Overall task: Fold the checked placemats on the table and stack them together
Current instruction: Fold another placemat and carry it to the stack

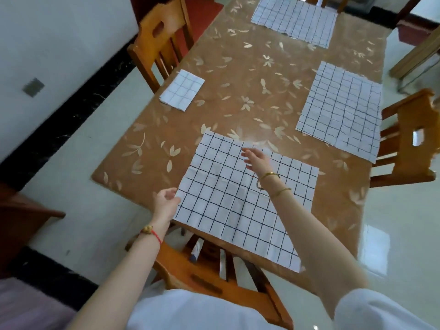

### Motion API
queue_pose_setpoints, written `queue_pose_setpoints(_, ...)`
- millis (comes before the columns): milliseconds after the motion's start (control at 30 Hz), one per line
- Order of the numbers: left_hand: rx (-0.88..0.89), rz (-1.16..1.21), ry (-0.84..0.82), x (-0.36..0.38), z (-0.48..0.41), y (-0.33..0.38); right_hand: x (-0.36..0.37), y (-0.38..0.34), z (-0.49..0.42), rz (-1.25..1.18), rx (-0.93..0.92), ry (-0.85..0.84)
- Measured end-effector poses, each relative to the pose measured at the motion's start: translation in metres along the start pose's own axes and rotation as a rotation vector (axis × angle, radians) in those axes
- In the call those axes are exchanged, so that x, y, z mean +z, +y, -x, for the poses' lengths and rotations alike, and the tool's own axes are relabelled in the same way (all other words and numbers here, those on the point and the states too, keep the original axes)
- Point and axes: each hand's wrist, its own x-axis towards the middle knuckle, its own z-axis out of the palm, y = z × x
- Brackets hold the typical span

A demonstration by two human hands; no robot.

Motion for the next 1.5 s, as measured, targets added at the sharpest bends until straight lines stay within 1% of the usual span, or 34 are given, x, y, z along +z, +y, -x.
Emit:
queue_pose_setpoints(100,-0.006,-0.06,0.039,0.007,-0.008,-0.007,0.021,-0.012,-0.038,0.2,-0.075,-0.055)
queue_pose_setpoints(200,0.001,-0.157,0.115,0.011,-0.017,-0.018,0.042,-0.024,-0.066,0.41,-0.168,-0.129)
queue_pose_setpoints(300,-0.038,-0.206,0.172,0.013,-0.022,-0.03,0.064,-0.029,-0.093,0.571,-0.223,-0.206)
queue_pose_setpoints(367,-0.06,-0.219,0.197,0.014,-0.023,-0.037,0.076,-0.026,-0.111,0.748,-0.282,-0.256)
queue_pose_setpoints(433,-0.07,-0.247,0.213,0.016,-0.025,-0.043,0.087,-0.023,-0.125,0.904,-0.302,-0.288)
queue_pose_setpoints(633,-0.077,-0.261,0.242,0.018,-0.031,-0.053,0.111,-0.022,-0.147,1.135,-0.395,-0.319)
queue_pose_setpoints(767,-0.086,-0.299,0.264,0.017,-0.035,-0.054,0.118,-0.017,-0.154,1.255,-0.454,-0.278)
queue_pose_setpoints(900,-0.088,-0.292,0.28,0.015,-0.038,-0.056,0.118,-0.017,-0.156,1.304,-0.528,-0.19)
queue_pose_setpoints(1067,-0.074,-0.289,0.285,0.012,-0.041,-0.056,0.11,-0.019,-0.155,1.327,-0.551,-0.088)
queue_pose_setpoints(1200,-0.043,-0.264,0.287,0.007,-0.038,-0.056,0.103,-0.023,-0.147,1.211,-0.595,-0.049)
queue_pose_setpoints(1400,-0.019,-0.202,0.294,-0.008,-0.036,-0.047,0.075,-0.032,-0.116,1.02,-0.552,0.013)
queue_pose_setpoints(1500,0.027,-0.202,0.303,-0.016,-0.035,-0.033,0.052,-0.036,-0.096,0.959,-0.539,0.063)
